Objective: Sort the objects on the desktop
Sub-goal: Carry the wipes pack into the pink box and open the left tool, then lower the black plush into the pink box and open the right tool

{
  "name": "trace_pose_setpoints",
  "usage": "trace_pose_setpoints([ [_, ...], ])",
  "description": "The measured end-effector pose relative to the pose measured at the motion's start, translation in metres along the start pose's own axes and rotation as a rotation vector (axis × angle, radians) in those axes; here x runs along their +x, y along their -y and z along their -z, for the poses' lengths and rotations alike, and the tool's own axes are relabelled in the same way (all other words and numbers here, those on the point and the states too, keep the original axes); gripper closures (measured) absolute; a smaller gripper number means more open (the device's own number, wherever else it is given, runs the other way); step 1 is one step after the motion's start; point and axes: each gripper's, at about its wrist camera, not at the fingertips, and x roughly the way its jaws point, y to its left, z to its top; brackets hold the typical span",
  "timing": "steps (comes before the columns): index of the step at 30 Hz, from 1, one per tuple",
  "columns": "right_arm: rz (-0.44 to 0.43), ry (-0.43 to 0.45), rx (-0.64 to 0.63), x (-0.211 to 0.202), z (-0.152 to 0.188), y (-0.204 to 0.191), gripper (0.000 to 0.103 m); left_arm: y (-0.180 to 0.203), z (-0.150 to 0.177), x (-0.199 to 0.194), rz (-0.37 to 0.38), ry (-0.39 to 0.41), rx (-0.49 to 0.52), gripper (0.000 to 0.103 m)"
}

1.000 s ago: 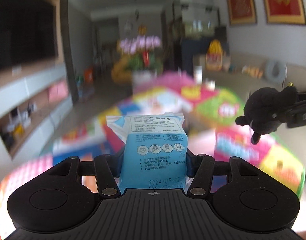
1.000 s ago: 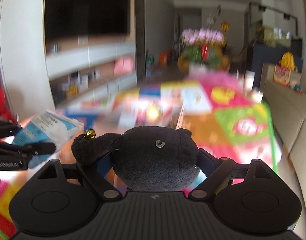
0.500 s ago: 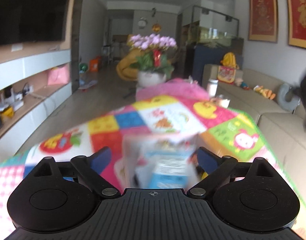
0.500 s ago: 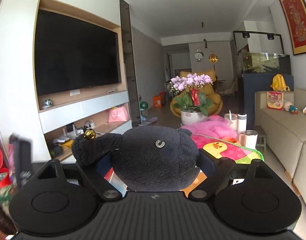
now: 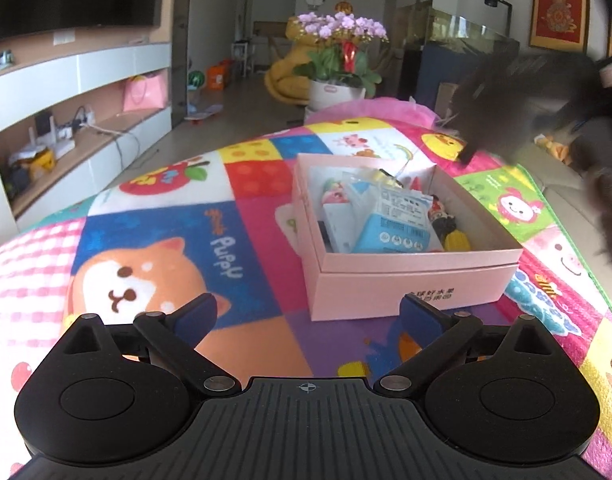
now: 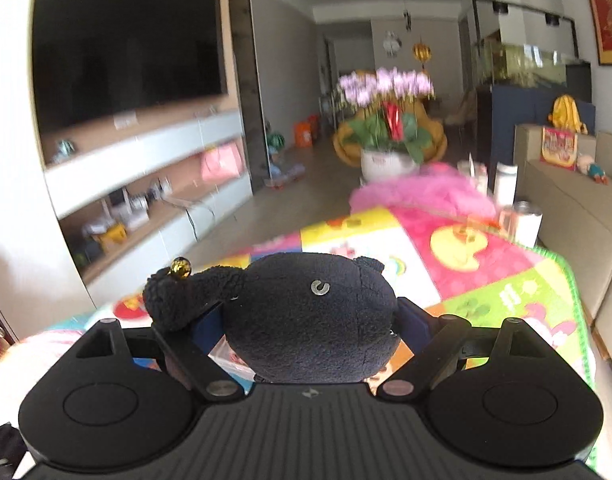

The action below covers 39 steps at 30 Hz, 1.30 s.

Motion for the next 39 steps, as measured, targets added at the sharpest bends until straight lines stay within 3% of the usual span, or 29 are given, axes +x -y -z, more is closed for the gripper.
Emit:
trace_pose_setpoints([
  [4, 0.026, -0.152, -0.010, 0.038, 0.029, -0.006, 0.015, 0.000, -0.002, 0.006, -0.019, 0.001, -0.004, 0.002],
  [7, -0.001, -0.204, -0.046, 0.044, 0.045, -0.010, 0.012, 0.009, -0.015, 0.015, -0.023, 0.017, 0.026, 0.001],
  [12, -0.086, -0.117, -0.047, 0.008, 0.036, 0.003, 0.005, 0.043, -0.048, 0.042, 0.003, 0.068, 0.195, 0.001],
  [17, -0.073, 0.002, -0.079, -0.013, 0.023, 0.014, 0.002, 0.075, -0.062, 0.080, -0.010, 0.019, 0.393, 0.001],
  [18, -0.064, 0.007, -0.091, -0.015, 0.024, 0.015, 0.003, 0.077, -0.062, 0.086, -0.036, 0.016, 0.423, 0.001],
  [20, -0.043, 0.003, -0.123, -0.017, 0.029, 0.016, 0.020, 0.075, -0.063, 0.096, -0.113, 0.026, 0.459, 0.000],
  [23, -0.019, -0.027, -0.160, -0.005, 0.031, 0.013, 0.043, 0.060, -0.072, 0.102, -0.176, 0.044, 0.409, 0.000],
  [25, -0.004, -0.051, -0.170, 0.013, 0.032, 0.007, 0.050, 0.050, -0.079, 0.101, -0.227, 0.060, 0.375, 0.000],
  [28, -0.001, -0.091, -0.143, 0.039, 0.032, 0.004, 0.056, 0.028, -0.085, 0.088, -0.231, 0.066, 0.284, 0.001],
  [31, -0.057, -0.123, -0.038, 0.052, 0.030, 0.007, 0.056, 0.006, -0.082, 0.073, -0.206, 0.066, 0.199, 0.001],
  [34, -0.082, -0.176, 0.042, 0.050, 0.031, 0.003, 0.050, -0.008, -0.070, 0.062, -0.173, 0.054, 0.135, 0.000],
  [39, -0.153, -0.292, 0.145, 0.043, 0.042, 0.004, 0.047, -0.012, -0.056, 0.059, -0.136, 0.021, 0.085, 0.000],
])
